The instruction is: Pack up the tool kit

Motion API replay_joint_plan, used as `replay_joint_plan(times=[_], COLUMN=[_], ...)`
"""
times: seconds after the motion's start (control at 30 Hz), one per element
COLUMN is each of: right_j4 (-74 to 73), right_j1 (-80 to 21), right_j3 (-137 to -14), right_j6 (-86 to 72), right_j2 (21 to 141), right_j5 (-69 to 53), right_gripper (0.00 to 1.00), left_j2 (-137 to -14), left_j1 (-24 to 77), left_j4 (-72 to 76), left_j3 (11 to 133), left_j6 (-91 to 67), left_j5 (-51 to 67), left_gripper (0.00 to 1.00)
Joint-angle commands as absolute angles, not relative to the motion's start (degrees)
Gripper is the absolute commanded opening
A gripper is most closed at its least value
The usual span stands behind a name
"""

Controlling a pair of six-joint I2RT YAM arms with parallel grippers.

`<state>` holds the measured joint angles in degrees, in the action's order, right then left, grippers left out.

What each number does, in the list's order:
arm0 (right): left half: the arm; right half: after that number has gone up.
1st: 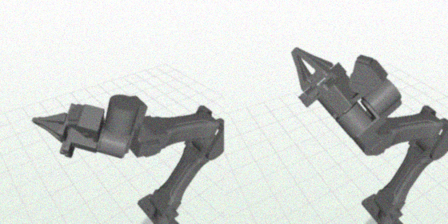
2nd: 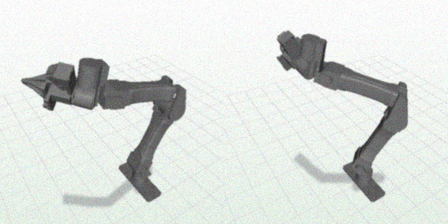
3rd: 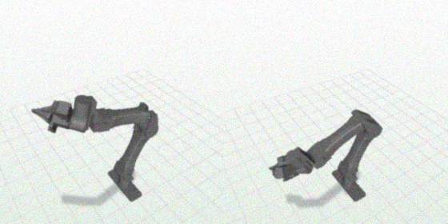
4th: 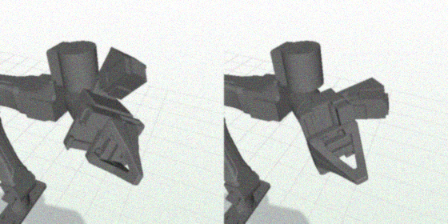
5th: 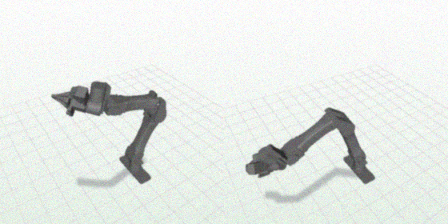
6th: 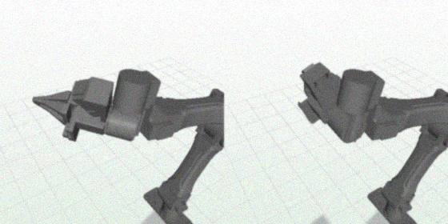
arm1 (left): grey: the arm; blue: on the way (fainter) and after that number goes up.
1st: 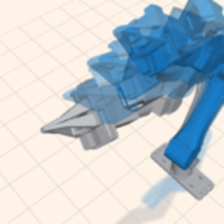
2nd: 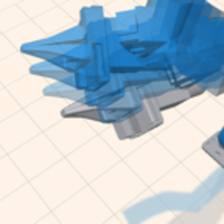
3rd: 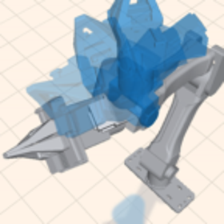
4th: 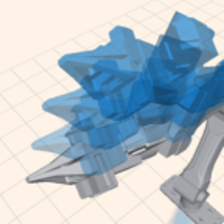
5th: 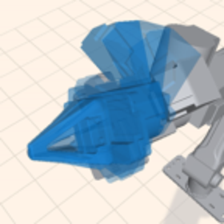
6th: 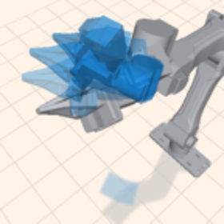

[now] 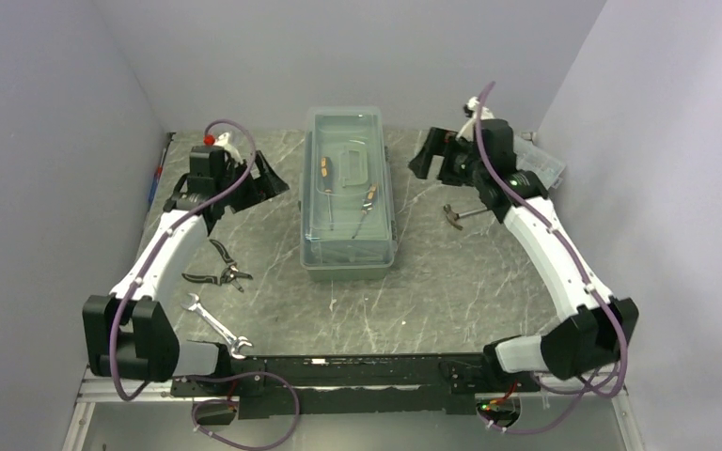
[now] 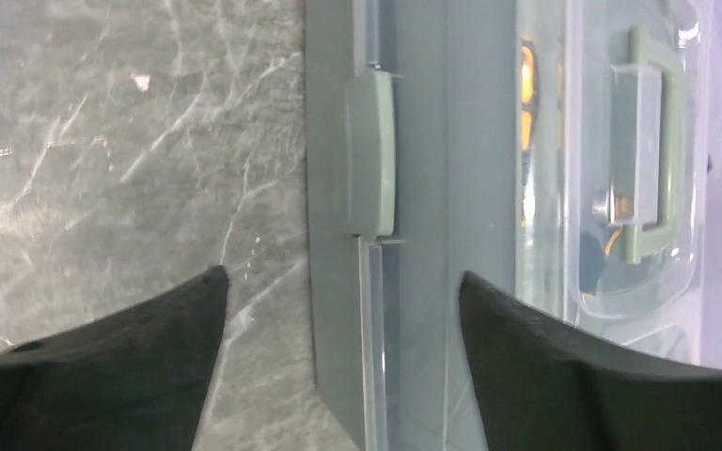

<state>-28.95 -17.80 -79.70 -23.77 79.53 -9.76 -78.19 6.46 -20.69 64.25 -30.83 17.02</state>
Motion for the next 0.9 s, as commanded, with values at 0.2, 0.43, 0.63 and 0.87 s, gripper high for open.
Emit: replay_joint_plan(times=[0.2, 0.43, 0.63, 0.87], right_j4=[-3.61, 14.10, 29.50, 51.28], right_j1=[-9.02, -7.19, -5.61, -4.96], right_j3=[-56.63, -39.67, -29.12, -18.26], right_j6=[-20.69, -14.66, -11.15, -9.55], right_j2=[64.30, 58.57, 61.90, 69.00], right_j5=[2.91, 8.63, 10.49, 16.14], right_gripper=[0.99, 0.99, 0.99, 0.96], left_j2=[-64.00, -55.12, -54.08, -60.86], left_j1=[5.10, 5.23, 5.06, 4.95], left_j4=[-8.94, 7.26, 24.22, 38.62], left_j3=[49.92, 36.17, 24.53, 18.44], left_j6=[-28.36, -17.38, -9.82, -3.36], left_j5=[2.71, -10.20, -18.00, -18.98], left_gripper=[0.99, 0.99, 0.99, 0.99])
